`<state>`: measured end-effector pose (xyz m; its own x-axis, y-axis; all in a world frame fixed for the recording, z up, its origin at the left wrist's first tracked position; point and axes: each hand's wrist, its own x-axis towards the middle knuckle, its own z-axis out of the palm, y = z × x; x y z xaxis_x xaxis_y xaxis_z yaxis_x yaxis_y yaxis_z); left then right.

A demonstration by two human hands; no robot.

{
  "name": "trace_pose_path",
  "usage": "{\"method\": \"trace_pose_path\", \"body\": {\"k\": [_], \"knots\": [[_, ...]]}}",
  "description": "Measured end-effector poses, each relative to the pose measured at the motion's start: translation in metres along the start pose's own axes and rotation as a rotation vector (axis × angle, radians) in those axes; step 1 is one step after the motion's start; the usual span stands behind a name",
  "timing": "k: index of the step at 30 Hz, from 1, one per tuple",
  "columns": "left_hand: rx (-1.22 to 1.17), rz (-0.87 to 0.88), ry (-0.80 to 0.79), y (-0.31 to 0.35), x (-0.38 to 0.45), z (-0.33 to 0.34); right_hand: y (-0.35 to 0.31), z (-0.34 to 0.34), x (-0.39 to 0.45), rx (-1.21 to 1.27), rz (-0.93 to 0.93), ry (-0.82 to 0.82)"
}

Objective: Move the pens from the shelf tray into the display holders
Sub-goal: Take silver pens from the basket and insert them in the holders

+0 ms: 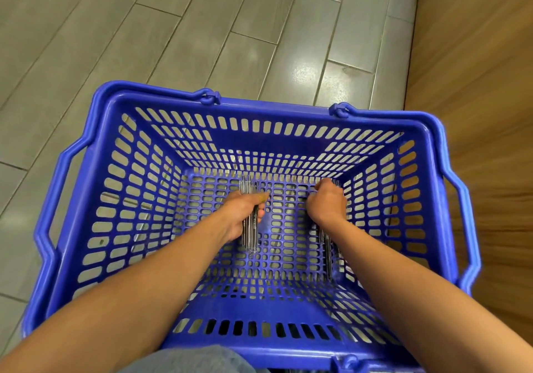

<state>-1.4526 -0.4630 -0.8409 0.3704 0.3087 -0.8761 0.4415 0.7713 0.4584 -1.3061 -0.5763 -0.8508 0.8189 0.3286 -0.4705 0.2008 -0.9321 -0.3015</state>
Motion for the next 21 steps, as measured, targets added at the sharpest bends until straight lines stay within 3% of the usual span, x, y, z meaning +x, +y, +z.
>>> {"method": "trace_pose_path", "body": {"k": [6, 11, 14, 17, 21], "knots": [[0.015, 0.009, 0.039, -0.001, 0.002, -0.003, 0.024, 0.015, 0.003, -0.226, -0.109, 0.026], [-0.007, 0.01, 0.048, -0.001, 0.005, -0.003, 0.016, 0.018, 0.004, -0.156, -0.044, 0.018], [-0.018, 0.014, 0.048, -0.002, 0.006, -0.004, 0.009, 0.019, 0.004, -0.119, -0.159, 0.007], [-0.045, 0.006, 0.034, -0.004, 0.007, -0.003, -0.006, 0.015, -0.004, 0.009, -0.263, -0.139], [-0.074, 0.025, -0.017, -0.002, 0.002, -0.001, -0.034, 0.006, -0.023, 0.362, -0.223, -0.505]]}}
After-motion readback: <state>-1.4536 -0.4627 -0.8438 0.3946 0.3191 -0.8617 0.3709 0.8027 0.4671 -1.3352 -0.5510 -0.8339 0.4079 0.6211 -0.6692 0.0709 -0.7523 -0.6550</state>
